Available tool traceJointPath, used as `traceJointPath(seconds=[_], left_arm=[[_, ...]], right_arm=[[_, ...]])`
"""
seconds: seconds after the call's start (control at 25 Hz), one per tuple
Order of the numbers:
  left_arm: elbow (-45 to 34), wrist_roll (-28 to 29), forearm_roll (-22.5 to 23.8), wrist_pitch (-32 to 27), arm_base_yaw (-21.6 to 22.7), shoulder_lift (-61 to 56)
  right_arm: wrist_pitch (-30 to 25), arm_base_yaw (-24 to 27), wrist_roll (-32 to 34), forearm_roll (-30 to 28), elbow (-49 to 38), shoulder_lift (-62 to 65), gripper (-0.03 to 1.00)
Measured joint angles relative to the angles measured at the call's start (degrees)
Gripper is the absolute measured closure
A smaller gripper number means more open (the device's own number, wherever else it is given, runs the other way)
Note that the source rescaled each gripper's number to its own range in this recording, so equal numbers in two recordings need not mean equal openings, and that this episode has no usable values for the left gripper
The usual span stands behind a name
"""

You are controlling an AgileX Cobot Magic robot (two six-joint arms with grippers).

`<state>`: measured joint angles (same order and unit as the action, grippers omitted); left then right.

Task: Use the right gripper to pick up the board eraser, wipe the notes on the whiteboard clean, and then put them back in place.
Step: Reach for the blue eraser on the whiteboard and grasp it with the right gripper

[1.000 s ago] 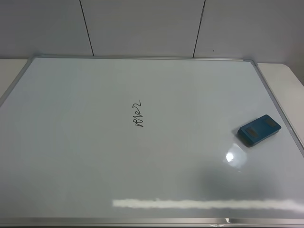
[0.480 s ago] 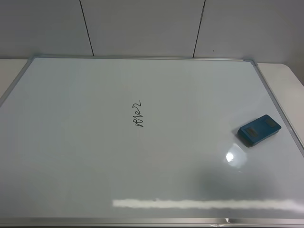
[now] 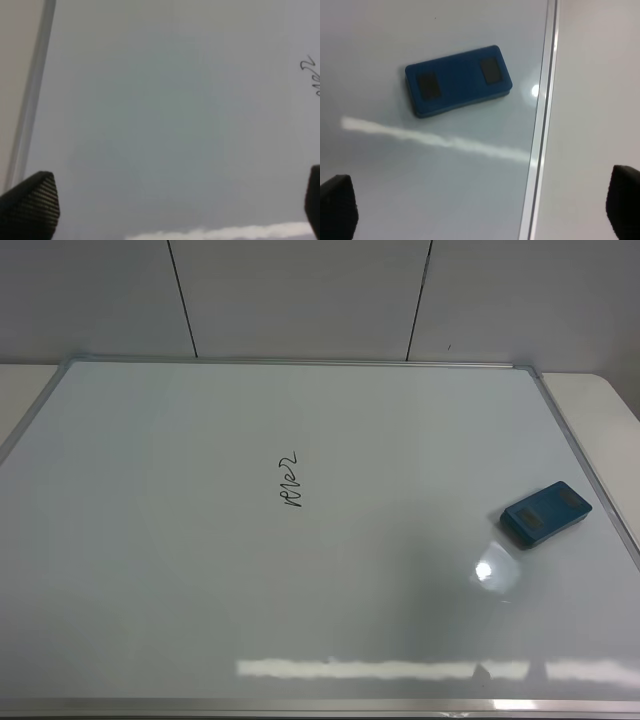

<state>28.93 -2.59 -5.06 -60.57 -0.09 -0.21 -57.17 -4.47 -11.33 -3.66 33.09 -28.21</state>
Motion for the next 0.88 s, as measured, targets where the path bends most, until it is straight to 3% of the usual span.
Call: traceJointPath(seconds=[0.28,0.52,0.68,0.88], left_arm=[[0.0,0.0,0.0,0.0,0.0,0.0],[0.0,0.0,0.0,0.0,0.0,0.0],[0.0,0.0,0.0,0.0,0.0,0.0],[0.0,0.0,0.0,0.0,0.0,0.0]], right_arm=[[3.8,-2.0,-18.3,3.3,18.5,-28.2,-0.03],[6.0,-2.6,-29.8,13.5,34.7,-49.7,-0.03],[4.7,-3.4,-35.4,21.4,40.6,-57.7,-0.03],[2.8,-3.8,-46.4,27.4,41.5,-62.4,-0.03]])
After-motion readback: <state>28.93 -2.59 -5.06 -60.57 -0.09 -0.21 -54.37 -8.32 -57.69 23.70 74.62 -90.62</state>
